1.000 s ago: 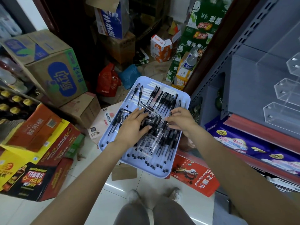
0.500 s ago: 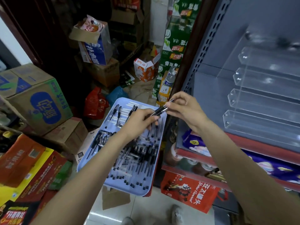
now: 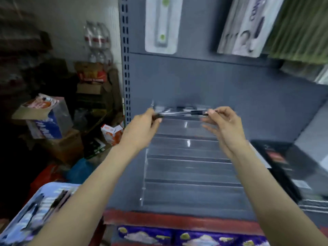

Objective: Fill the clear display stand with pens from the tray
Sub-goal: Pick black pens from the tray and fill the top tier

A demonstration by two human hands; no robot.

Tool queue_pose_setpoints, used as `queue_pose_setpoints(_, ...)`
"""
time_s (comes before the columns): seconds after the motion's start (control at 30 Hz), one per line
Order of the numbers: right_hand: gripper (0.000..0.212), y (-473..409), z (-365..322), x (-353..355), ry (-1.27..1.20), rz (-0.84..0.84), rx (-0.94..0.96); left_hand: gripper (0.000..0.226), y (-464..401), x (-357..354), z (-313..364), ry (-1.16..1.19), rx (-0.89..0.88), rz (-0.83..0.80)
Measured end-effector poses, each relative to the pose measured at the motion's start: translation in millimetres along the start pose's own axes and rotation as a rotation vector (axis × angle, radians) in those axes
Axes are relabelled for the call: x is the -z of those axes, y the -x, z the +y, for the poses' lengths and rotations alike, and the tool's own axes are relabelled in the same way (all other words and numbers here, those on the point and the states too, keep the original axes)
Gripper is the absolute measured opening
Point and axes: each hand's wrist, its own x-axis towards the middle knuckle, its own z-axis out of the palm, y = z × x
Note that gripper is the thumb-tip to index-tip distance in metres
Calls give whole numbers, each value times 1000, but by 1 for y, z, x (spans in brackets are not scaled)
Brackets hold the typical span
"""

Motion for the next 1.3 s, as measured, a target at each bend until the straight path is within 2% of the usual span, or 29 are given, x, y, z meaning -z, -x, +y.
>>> queue_pose_setpoints(0.1, 20, -28, -13, 51, -33, 118, 65, 23, -23, -21, 35, -24, 118, 206)
queue_pose_setpoints(0.17, 21, -42, -14, 73, -8, 121, 65, 23, -35, -35, 60, 47, 31, 246)
queue_pose_setpoints(0.23, 20, -55, -12, 85, 22, 99, 44, 21, -49, -48, 84, 33, -105, 207)
queue_pose_setpoints(0.3, 19, -66, -11, 90, 30, 71, 26, 24, -63, -59, 102, -48, -169, 132)
queue_pose_setpoints(0.47, 17, -85, -10, 103, 47, 37, 32, 17, -85, -76, 118, -57, -153, 38)
queue_pose_setpoints(0.53, 16, -93, -8, 110, 207, 61, 81, 17, -91, -79, 119, -42, -128, 58)
queue_pose_setpoints(0.6, 12, -104, -3, 121, 484, 85, 150, 15, -99, -80, 119, -63, -87, 58)
queue_pose_setpoints(0.67, 35, -113, 0, 130, 751, 50, 143, 13, -106, -82, 119, -106, -52, 32)
queue_pose_setpoints(0.7, 48, -115, 1, 133, 806, 12, 110, 12, -110, -84, 119, -121, -42, 14)
queue_pose_setpoints(0.77, 63, -119, 3, 137, 830, -68, 48, 11, -116, -87, 121, -155, -25, -22)
queue_pose_setpoints(0.87, 71, -122, 8, 140, 846, -145, -8, 12, -125, -91, 125, -171, -3, -92)
queue_pose_setpoints(1.1, 51, -120, 16, 148, 731, -54, 19, 14, -142, -97, 130, -168, 7, -197)
queue_pose_setpoints(1.3, 51, -123, 19, 151, 728, -49, 28, 20, -143, -102, 131, -165, 8, -196)
